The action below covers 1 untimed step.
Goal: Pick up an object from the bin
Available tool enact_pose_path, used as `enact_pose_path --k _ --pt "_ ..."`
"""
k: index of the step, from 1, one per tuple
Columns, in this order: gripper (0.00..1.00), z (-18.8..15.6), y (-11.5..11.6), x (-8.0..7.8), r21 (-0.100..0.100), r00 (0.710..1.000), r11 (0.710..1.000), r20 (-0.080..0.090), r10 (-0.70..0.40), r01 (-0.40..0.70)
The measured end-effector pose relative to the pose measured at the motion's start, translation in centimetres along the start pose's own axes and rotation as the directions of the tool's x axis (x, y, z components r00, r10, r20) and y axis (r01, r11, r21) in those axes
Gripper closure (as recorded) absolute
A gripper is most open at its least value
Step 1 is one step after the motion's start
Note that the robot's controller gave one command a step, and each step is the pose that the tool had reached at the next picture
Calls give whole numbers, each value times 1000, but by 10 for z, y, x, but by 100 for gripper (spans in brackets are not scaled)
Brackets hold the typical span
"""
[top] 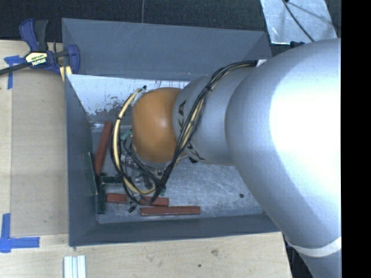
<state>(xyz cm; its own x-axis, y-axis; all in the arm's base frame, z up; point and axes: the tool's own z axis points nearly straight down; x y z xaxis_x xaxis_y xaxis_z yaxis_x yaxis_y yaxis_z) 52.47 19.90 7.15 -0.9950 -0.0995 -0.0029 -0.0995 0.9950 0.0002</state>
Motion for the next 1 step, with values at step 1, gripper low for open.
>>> enact_pose_path --k 1 --pt "100 -2 1 -1 -2 1000 1000 3 -1 1"
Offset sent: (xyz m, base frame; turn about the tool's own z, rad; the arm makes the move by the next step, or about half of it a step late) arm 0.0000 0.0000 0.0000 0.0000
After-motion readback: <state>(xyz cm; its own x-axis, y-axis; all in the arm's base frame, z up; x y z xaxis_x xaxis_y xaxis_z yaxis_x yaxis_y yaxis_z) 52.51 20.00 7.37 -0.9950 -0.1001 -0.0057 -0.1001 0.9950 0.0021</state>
